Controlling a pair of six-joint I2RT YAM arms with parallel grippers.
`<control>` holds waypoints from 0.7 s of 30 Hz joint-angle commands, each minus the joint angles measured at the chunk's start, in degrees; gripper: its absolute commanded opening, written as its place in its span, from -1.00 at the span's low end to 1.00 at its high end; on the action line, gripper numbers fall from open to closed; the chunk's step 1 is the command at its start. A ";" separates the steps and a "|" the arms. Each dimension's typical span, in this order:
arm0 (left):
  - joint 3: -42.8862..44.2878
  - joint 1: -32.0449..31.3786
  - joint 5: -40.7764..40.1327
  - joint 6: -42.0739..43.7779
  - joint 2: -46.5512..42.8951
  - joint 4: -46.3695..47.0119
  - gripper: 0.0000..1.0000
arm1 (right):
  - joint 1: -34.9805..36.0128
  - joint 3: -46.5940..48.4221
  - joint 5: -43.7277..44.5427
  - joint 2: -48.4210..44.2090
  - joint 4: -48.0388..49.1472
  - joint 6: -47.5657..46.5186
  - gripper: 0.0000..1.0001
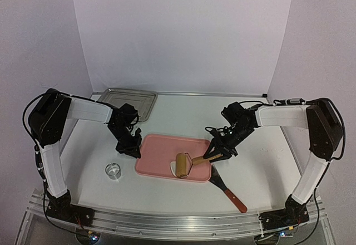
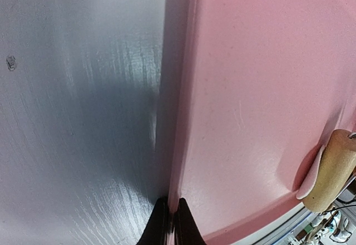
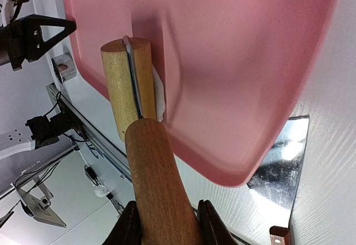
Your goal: Roll out the dumpling wrappers from the dough
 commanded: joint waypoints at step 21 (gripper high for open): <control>-1.41 0.96 -4.79 -4.04 0.02 0.32 -1.00 | -0.39 -4.13 34.08 8.04 -29.25 0.68 -1.00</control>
